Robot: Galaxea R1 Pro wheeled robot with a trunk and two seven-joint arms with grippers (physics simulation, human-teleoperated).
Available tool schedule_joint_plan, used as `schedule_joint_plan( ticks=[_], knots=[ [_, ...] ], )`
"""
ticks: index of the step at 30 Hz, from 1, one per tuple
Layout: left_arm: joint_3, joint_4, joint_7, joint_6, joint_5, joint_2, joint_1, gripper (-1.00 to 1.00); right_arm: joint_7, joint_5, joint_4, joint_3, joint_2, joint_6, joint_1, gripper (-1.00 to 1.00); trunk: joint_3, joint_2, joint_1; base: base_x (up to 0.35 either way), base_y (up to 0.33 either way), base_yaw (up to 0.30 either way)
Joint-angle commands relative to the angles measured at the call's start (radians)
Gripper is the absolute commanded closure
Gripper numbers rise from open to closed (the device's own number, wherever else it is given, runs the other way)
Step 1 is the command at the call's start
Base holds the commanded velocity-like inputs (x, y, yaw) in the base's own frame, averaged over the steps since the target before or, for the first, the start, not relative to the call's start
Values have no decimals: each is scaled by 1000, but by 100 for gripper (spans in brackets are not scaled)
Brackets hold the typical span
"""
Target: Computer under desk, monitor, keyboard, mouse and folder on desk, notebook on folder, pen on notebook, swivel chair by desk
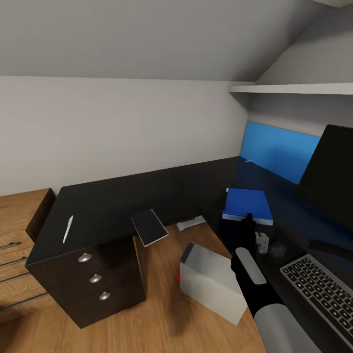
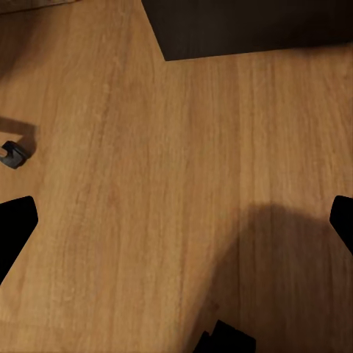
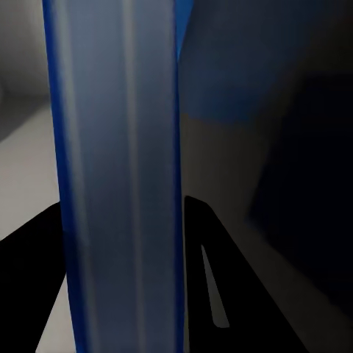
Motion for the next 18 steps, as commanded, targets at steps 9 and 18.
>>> schedule_joint_plan(
  ticks=[9, 18],
  knots=[
    [-8, 0, 6, -2, 5, 0, 0, -100, 1, -4, -1, 4, -1, -6, 0, -100, -1, 0, 0, 1, 0, 0],
    [-6, 0, 6, -2, 5, 0, 0, -100, 1, -4, -1, 6, 0, -7, -1, -100, -1, 0, 0, 0, 0, 0]
  ],
)
